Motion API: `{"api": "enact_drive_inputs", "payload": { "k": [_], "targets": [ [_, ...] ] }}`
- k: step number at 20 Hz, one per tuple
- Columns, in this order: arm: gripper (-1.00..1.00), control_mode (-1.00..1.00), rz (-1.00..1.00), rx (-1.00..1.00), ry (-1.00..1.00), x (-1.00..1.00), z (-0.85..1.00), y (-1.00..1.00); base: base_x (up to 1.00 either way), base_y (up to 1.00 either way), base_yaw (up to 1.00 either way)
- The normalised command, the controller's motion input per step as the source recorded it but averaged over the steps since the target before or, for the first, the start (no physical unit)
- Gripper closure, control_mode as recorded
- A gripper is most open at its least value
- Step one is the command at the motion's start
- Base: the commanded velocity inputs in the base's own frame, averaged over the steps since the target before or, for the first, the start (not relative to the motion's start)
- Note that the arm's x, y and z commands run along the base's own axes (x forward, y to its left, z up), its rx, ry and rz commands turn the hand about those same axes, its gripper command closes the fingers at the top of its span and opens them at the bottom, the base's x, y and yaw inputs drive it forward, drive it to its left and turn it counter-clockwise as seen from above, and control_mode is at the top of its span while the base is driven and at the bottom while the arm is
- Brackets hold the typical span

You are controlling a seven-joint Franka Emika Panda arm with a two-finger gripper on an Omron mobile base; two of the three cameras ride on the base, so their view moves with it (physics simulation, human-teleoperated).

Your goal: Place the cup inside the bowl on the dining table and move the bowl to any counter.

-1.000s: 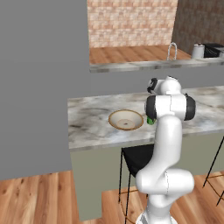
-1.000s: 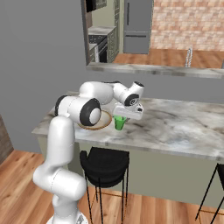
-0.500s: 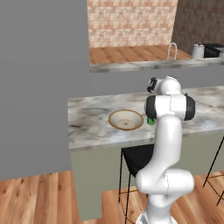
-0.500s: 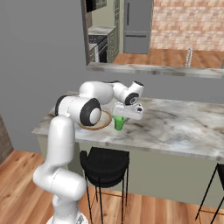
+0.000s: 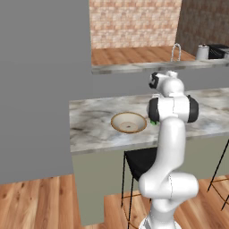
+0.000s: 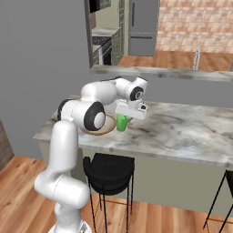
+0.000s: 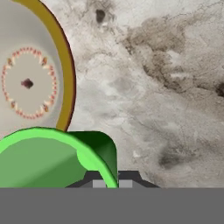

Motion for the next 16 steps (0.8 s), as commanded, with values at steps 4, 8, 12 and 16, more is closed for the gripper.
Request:
{"api": "enact_drive_inputs", "payload": {
  "k": [4, 8, 12, 16],
  "targets": [
    [1.00, -1.00, 0.00, 0.00, 0.11, 0.05, 0.45, 0.27, 0.00, 0.00, 0.00],
    [1.00, -1.00, 0.00, -0.01, 0.05, 0.07, 0.40, 0.38, 0.00, 0.00, 0.00],
    [1.00, -1.00, 0.00, 0.00, 0.01, 0.09, 0.41, 0.34, 0.00, 0.00, 0.00],
    [1.00, -1.00, -0.01, 0.00, 0.00, 0.18, 0.12, 0.30, 0.00, 0.00, 0.00]
  ]
}}
